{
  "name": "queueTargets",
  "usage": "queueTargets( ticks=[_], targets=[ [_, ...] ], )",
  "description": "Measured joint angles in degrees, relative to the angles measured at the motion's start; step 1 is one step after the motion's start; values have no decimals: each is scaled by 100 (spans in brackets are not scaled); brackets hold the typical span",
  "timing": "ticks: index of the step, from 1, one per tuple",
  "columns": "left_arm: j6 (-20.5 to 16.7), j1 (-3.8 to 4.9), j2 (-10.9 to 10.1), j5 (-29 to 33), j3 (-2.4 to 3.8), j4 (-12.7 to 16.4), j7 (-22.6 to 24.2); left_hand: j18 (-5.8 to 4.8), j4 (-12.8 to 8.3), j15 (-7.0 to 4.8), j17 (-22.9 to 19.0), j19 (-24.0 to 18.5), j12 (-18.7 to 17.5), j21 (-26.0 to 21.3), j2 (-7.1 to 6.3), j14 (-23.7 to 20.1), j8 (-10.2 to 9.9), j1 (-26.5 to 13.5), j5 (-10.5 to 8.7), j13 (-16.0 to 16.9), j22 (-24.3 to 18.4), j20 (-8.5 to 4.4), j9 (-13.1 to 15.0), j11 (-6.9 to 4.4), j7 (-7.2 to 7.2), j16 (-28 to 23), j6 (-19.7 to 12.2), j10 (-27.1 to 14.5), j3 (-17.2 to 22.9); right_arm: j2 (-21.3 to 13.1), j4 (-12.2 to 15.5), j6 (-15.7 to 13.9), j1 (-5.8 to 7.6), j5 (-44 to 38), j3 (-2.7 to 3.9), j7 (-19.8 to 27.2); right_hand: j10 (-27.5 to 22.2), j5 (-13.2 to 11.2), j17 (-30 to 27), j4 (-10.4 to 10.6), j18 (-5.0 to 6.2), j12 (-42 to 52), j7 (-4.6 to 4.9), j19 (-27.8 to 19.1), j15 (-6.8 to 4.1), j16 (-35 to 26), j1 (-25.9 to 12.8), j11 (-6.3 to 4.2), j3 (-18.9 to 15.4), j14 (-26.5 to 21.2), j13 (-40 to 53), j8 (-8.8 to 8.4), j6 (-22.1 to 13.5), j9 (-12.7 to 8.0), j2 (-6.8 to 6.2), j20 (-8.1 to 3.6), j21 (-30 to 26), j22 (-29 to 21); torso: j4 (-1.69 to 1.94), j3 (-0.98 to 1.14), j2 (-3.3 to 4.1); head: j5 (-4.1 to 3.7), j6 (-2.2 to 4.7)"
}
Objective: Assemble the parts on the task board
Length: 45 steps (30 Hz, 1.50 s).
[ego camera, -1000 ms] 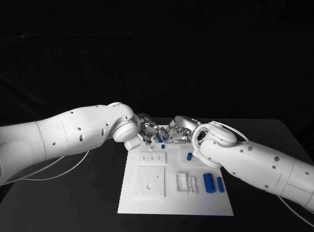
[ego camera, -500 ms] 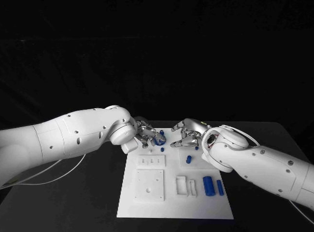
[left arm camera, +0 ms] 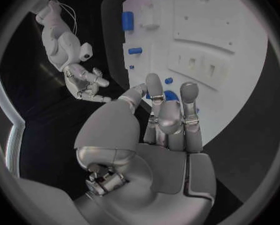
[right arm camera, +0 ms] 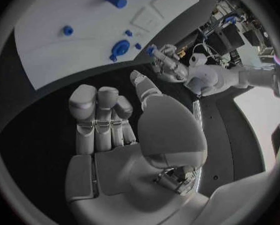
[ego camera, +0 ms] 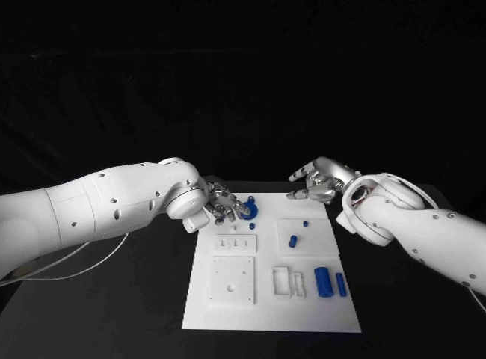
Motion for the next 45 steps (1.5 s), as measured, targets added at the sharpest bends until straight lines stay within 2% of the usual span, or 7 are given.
queueTargets(
  ticks=[3, 5, 11, 20, 21, 35, 45],
  targets=[
    [-20, -11, -4, -118, -1, 34, -41, 0, -1, 0, 23, 0, 4, 0, 0, 0, -18, 0, 82, -4, 15, 0, 0, 0, 0, 3, 0, 0, 0, -12, -120, -210, -9, 229, 193, 158, -3, 85, 8, -77, -1, 0, -27, 0, 0, -22, -66, -3, -42, 0, -5, 0, 150, 10, 66, 0, 0, 2, 1, -2, -1, 1, -29],
    [-40, -19, -4, -220, -1, 57, -73, 0, -17, -5, 59, 27, 44, 0, -21, 33, -28, -21, 352, -11, 30, -18, 1, 1, 30, 45, 30, 1, -16, 5, -255, -341, -13, 375, 309, 250, -14, 85, 21, -82, 0, 0, -54, 0, 0, -22, -69, -14, -47, 0, -5, 0, 204, 19, 69, 0, 0, 2, 3, -4, -2, -9, -52],
    [-57, -49, 1, -514, -5, 109, -168, 0, -58, -40, 113, 103, 115, -64, -100, 84, -31, -100, 593, -80, 83, -20, 143, 1, 30, 45, 31, 2, 26, 105, -686, -620, 28, 704, 432, 427, 1, 287, 27, -93, -2, 26, -66, 0, 0, -55, -139, -42, -195, 0, -2, 0, 228, 19, 78, 0, -44, 1, 12, -3, -2, 3, -79],
    [-33, -149, 41, -720, -29, 107, -243, -26, -71, -64, 214, 277, 244, -18, -228, 126, 46, -229, 1143, -150, 252, -51, 511, -53, 50, 45, 51, -10, 38, 247, -881, -878, 62, 969, 473, 564, 1, 424, 49, -87, -2, 26, -66, 0, 0, -60, -137, -42, -497, 0, -2, 0, 228, 19, 168, 0, -44, 1, 5, -3, 4, 27, -170],
    [-29, -154, 42, -733, -38, 107, -249, -26, -72, -63, 225, 277, 249, -18, -234, 126, 46, -265, 1192, -160, 273, -51, 762, -53, 50, 45, 51, -11, 39, 256, -895, -901, 65, 991, 475, 571, 1, 423, 49, -87, -2, 26, -66, 0, 0, -60, -137, -42, -497, 0, -2, 0, 228, 19, 168, 0, -44, 1, 8, -3, 4, 29, -175],
    [99, -235, 40, -844, -102, 105, -365, -28, -280, -42, 352, 286, 417, -214, -168, 148, 81, -595, 1469, -457, 454, -19, 1095, -53, 100, 71, 103, -10, 151, 381, -1032, -1078, 96, 1218, 481, 590, 1, 474, 48, -87, -4, 26, -75, 0, 0, -89, -137, -41, -497, 0, -4, 0, 300, 18, 167, -1, -69, 0, 8, -8, 2, 59, -326],
    [109, -338, 41, -1035, -109, 126, -421, -29, -447, -3, 402, 326, 555, -330, -188, 187, 202, -709, 1468, -758, 570, 22, 1125, -51, 100, 71, 103, -9, 305, 420, -1075, -1114, 106, 1263, 481, 580, 1, 506, 53, -87, -5, 26, -82, 0, 0, -89, -137, -41, -497, 0, -9, 0, 307, 17, 167, -1, -69, -1, 2, -4, 1, 125, -381]
  ],
)
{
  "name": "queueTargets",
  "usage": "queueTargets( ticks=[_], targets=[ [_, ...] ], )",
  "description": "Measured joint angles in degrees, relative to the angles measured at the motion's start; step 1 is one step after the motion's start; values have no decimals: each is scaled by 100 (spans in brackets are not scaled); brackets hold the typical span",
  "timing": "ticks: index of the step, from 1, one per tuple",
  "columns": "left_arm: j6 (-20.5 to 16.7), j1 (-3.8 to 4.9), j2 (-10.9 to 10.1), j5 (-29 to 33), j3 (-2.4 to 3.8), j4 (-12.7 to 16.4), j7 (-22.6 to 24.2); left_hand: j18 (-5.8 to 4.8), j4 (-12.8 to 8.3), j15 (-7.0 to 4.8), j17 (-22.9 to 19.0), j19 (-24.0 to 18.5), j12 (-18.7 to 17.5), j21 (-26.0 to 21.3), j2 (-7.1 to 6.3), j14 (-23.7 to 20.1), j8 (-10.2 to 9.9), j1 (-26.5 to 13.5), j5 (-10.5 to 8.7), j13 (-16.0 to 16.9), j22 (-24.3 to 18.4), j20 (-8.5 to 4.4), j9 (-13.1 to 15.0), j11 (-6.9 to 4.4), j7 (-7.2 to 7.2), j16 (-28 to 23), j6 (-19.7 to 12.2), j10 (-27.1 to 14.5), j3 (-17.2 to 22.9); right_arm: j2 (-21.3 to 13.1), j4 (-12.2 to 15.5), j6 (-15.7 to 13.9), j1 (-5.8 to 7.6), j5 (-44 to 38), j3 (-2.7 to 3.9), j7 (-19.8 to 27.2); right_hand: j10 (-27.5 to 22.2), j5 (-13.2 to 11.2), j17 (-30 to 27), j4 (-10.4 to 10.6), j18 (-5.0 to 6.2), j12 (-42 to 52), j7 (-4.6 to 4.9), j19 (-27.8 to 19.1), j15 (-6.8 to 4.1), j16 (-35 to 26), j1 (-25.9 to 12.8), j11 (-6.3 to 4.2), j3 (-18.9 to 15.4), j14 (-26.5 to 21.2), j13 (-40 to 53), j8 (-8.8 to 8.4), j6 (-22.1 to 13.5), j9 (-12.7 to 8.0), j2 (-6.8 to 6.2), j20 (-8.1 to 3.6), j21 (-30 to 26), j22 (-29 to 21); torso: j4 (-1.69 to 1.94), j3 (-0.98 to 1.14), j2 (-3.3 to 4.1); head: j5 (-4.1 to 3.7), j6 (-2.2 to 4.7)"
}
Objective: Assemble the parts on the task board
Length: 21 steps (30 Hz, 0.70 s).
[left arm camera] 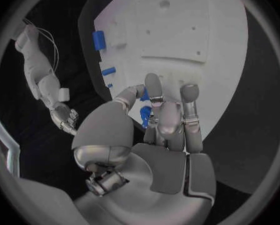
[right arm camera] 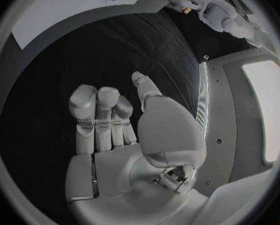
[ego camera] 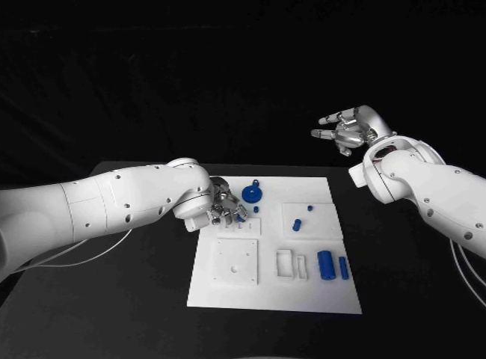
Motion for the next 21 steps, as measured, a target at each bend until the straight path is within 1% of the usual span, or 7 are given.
queueTargets(
  ticks=[7, 8, 10, 11, 16, 19, 21],
  targets=[
    [-8, -45, -32, -189, 0, 17, -25, 0, -6, 0, 5, 0, 0, -22, 1, 0, 0, 1, -1, -38, 29, 0, 0, 9, 0, 0, 0, 9, 5, 24, -1, -6, 1, 13, 0, -6, 0, 0, 3, 0, 0, 0, 0, 0, 0, 0, 0, 0, 0, 0, 0, 0, -1, -1, 0, 0, 0, 0, 2, 3, 1, 34, -55],
    [-8, -54, -36, -229, 0, 22, -29, 0, -6, 0, 5, 0, 0, -22, 1, 0, 0, 1, -1, -38, 29, 0, 0, 9, 0, 0, 0, 9, 5, 28, -2, -6, 1, 15, 0, -7, 0, 0, 3, 0, 0, 0, 0, 0, 0, 0, 0, 0, 0, 0, 0, 0, -1, 0, 0, 0, 0, 0, 2, 3, 1, 35, -76],
    [-8, -65, -41, -287, 0, 29, -33, 0, -6, 1, 5, 0, 0, -26, 2, 0, -1, 3, -1, -45, 35, 0, 0, 10, 0, 0, 0, 9, 5, 32, -5, -6, 2, 17, 0, -9, 0, 0, 9, 0, 0, 0, 36, 0, 0, 0, 0, 0, 0, 0, 0, 0, -41, -1, 0, 0, 0, 0, 2, 2, 1, 39, -104],
    [-8, -70, -43, -329, 0, 36, -35, 0, -6, 1, 5, 0, 0, -48, 3, 0, -1, 3, -1, -52, 40, 0, 0, 10, 0, 0, 0, 9, 5, 34, -8, -6, 2, 19, 0, -10, 0, 0, 9, 0, 0, 0, 33, 0, 0, 0, 0, 0, 0, 0, 0, 0, -59, -1, 0, 0, 0, 0, 3, 1, 1, 41, -122],
    [-8, -79, -54, -501, 0, 49, -40, 0, -6, 1, 5, 0, 0, -48, 3, 0, -2, 4, -8, -65, 50, 0, 0, 10, -1, 0, -1, 10, 5, 38, -19, -4, 2, 28, 0, -15, 0, 0, 9, -16, -1, 0, 24, 0, 0, 0, 0, 0, 16, 0, -7, 0, -68, -1, 0, 0, 0, 0, 5, 0, 1, 46, -157],
    [-6, -82, -57, -578, 1, 57, -42, 0, -6, 1, 4, 0, 0, -48, 4, 0, -3, 4, -21, -65, 49, 0, 0, 11, -1, 0, -1, 10, 5, 41, -27, -2, 3, 32, 0, -18, 0, 0, 9, -16, -1, 0, 24, 0, 0, 0, 0, 0, 16, 0, -7, 0, -68, -1, 0, 0, 0, 0, 5, -1, 1, 68, -188],
    [-5, -84, -57, -602, 1, 61, -42, 0, -6, 1, 4, 0, 0, -48, 4, 0, -3, 5, -11, -65, 49, 0, 0, 11, -1, 0, -1, 10, 5, 44, -30, -1, 3, 34, 0, -20, 0, 0, 9, -16, -1, 0, 24, 0, 0, 0, 0, 0, 16, 0, -7, 0, -68, -1, 0, 0, 0, -1, 5, -1, 1, 74, -190]
  ],
)
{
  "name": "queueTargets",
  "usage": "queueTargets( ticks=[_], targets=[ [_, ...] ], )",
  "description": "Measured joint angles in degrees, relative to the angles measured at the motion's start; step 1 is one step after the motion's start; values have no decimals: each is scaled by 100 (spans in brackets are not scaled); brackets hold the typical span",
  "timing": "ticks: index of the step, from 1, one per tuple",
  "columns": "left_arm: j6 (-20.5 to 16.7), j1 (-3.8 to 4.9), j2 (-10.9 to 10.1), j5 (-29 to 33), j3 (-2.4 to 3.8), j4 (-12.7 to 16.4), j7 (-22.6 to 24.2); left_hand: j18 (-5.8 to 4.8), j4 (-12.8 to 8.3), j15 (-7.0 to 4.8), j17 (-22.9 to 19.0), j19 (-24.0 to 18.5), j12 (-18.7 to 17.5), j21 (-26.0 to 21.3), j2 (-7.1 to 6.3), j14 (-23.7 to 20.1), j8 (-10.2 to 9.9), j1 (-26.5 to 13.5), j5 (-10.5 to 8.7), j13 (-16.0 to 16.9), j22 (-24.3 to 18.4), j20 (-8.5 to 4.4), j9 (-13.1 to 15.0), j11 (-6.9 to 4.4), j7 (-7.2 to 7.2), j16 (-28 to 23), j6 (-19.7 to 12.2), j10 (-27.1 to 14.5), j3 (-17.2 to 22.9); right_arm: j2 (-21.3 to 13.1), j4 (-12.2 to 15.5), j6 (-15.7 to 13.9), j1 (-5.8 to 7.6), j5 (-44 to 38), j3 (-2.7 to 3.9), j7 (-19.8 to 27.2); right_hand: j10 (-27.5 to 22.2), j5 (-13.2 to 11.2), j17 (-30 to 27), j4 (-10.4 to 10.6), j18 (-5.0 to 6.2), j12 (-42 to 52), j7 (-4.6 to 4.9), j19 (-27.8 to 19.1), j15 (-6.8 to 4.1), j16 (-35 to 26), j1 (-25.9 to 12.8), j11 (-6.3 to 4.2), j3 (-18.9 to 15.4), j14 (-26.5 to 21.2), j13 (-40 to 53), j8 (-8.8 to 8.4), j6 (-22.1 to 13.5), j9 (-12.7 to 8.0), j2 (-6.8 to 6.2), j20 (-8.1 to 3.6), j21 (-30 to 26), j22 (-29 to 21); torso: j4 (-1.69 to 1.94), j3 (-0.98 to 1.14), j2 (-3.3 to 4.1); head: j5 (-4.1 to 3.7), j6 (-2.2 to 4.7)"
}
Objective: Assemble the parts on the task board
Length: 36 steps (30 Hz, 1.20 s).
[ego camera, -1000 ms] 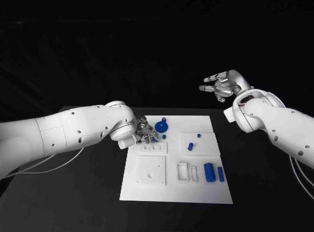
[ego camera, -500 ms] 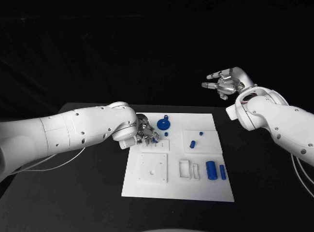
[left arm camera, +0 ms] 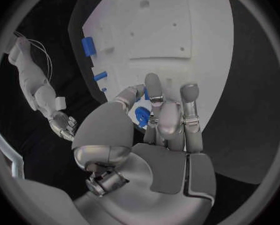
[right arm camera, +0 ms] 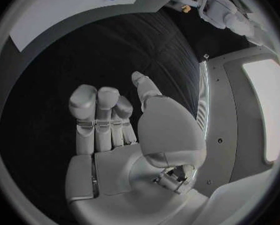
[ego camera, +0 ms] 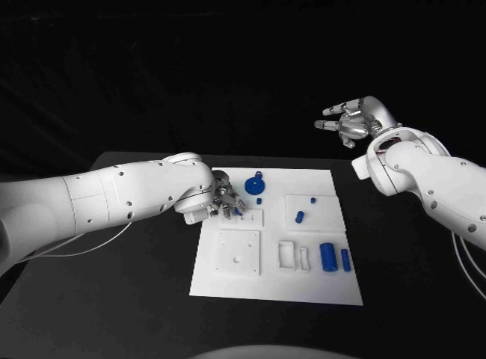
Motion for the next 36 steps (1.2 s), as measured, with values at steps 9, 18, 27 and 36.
queueTargets(
  ticks=[9, 18, 27, 36],
  targets=[
    [3, -12, 14, -49, 0, 8, 0, 0, 0, 0, -1, 0, 37, -41, 7, 0, -28, 7, 11, -27, 33, 0, 2, 9, -1, 0, -1, 9, 0, 28, -9, 9, 0, 3, 0, -26, 0, -67, 15, -183, -1, 0, 0, 0, 0, 0, 8, 0, 183, 0, -4, 0, 0, 0, 82, 0, -20, 0, -2, 4, -1, 39, -1],
    [16, -15, 32, -53, 0, 27, -2, -1, -1, 1, -1, 0, 37, -54, 7, 0, -8, 8, 11, -36, 50, 0, 2, 10, 12, 0, 13, 10, -1, 36, -22, 15, 0, -5, 0, -74, 0, -67, 20, -206, -1, 0, 0, 0, 0, 0, 9, 0, 206, 0, -4, 0, 0, 0, 82, 0, -20, 0, -4, 4, -1, 54, -25],
    [52, -16, 37, -52, 0, 50, -7, -1, -8, 1, -2, 21, 37, -66, 14, 0, -10, 15, 35, -50, 84, 21, 2, 20, 13, 0, 13, 20, -7, 49, -34, 21, 0, -11, 0, -104, 0, -67, 20, -206, -2, 0, 0, 0, 0, 0, 9, 0, 206, 0, -3, 0, 0, -1, 82, 0, -19, 0, -3, 4, -1, 41, -31],
    [89, -17, 31, -45, 0, 67, -16, -1, -8, 2, -2, 21, 37, -107, 14, 1, -9, 15, 35, -60, 113, 21, 2, 21, 12, 0, 13, 20, -8, 78, -70, 39, 0, -13, 0, -137, 0, -112, 19, -238, -2, 0, 0, 0, 0, 0, -30, 0, 238, 0, -3, 0, 0, -1, 121, 0, -19, -1, -3, 4, 1, 7, -37]
  ],
)
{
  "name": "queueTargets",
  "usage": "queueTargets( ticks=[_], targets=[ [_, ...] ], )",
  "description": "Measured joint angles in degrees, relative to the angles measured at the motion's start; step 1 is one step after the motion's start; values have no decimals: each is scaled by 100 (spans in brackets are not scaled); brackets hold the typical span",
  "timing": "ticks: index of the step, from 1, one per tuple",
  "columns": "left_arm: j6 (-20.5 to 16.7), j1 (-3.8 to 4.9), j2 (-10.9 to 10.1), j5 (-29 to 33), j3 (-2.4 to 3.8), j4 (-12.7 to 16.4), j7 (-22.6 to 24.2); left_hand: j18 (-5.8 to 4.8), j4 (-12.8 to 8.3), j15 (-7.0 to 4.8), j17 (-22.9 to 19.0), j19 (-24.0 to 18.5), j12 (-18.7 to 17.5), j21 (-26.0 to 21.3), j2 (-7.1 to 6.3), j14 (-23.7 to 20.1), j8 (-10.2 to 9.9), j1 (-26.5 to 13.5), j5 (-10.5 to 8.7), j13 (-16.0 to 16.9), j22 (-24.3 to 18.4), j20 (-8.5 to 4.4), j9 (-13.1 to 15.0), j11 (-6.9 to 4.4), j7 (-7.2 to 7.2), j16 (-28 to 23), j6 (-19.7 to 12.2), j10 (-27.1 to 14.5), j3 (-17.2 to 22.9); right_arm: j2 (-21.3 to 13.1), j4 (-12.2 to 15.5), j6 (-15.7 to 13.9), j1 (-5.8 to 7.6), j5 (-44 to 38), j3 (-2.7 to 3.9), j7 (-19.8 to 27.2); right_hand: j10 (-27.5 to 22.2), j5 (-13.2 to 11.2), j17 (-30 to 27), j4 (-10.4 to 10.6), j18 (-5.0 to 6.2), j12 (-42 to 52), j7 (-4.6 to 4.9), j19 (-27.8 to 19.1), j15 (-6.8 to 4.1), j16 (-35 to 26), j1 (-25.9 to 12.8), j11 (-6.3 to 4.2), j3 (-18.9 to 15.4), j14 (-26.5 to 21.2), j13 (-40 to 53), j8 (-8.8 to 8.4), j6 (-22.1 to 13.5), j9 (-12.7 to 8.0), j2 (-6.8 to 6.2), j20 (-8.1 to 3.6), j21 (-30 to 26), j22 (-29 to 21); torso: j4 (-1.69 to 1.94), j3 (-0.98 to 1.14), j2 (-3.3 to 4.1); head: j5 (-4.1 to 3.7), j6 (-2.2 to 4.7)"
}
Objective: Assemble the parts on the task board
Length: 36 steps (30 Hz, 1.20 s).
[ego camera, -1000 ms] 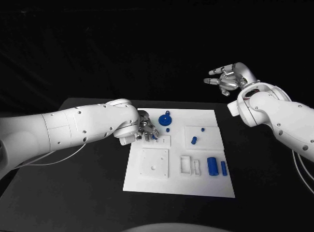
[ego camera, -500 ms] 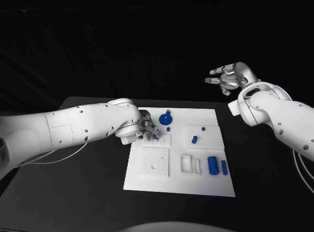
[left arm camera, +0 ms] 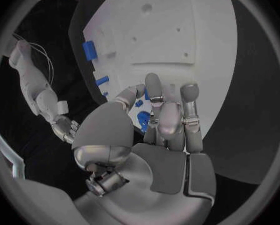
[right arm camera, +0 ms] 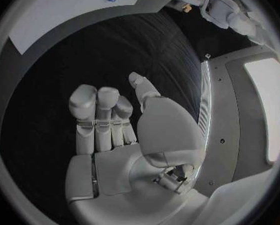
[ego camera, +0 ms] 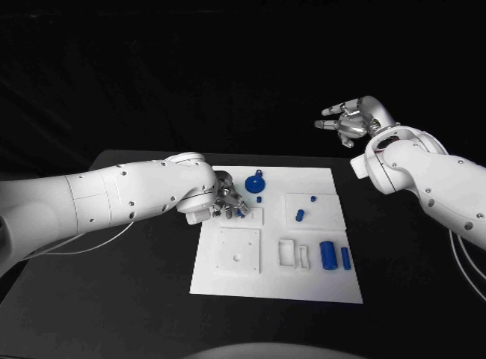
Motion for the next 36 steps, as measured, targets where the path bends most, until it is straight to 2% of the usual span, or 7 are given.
queueTargets(
  ticks=[11, 18, 26, 29, 36],
  targets=[
    [11, 0, -6, -4, -1, 8, -9, -1, 16, 0, 0, 0, 29, -27, -1, 0, 36, -1, -1, -7, 46, 0, 0, 1, -1, 0, -1, 1, 16, 27, -29, 37, 0, -8, 0, -48, 0, -44, 6, -24, 0, 0, 0, 0, 0, 0, 0, 0, 24, 0, 1, 0, 0, 0, 0, 0, 0, 0, 1, 0, 0, 4, -46],
    [34, 0, 1, -5, -2, 12, -12, -1, 16, 1, 7, 0, 29, -27, -2, -1, 37, -1, 23, -6, 60, 0, 0, 4, -1, 23, -1, 4, 16, 45, -46, 77, -1, -28, 0, -78, -1, -71, 7, -23, 0, 0, 0, 0, 0, -5, 0, -1, 24, 0, 1, 0, 0, 0, 0, 0, -5, 0, 3, -1, 0, 18, -50],
    [54, 4, 25, -5, -49, -13, -14, -2, 16, 1, 6, 0, 29, -27, -11, -1, 37, -11, 23, -6, 60, 0, 3, -11, -2, 23, -2, -12, 16, 59, -58, 131, -1, -65, -1, -109, -21, -110, 6, -23, 0, 0, 0, 0, 0, -22, 0, -21, 24, 0, -5, 0, 0, 0, 0, 0, -22, 0, 1, -3, 1, 19, -56],
    [58, 6, 34, -4, -59, -20, -14, -2, 16, 1, 6, 0, 29, -27, -18, -1, 33, -18, 23, -6, 59, 0, 124, -11, -2, 23, -2, -12, 17, 60, -62, 147, -1, -77, -1, -119, -21, -110, 6, -23, -1, 0, 0, 0, 0, -22, 0, -21, 24, 0, -5, 0, 0, 0, 0, 0, -22, 0, 1, -5, 2, 14, -56],
    [74, 7, 47, 0, -68, -36, -13, -1, 16, 1, 4, 0, 29, -69, -24, -1, 57, -24, 22, -11, 110, 0, 209, -11, -4, 23, -4, -11, 17, 62, -68, 178, -1, -97, -1, -133, -21, -134, 6, -23, -1, 0, 0, 0, 0, -21, 0, -21, 75, 0, -5, 0, 0, 0, 0, 0, -22, 0, -2, -5, 1, 12, -54]
  ],
)
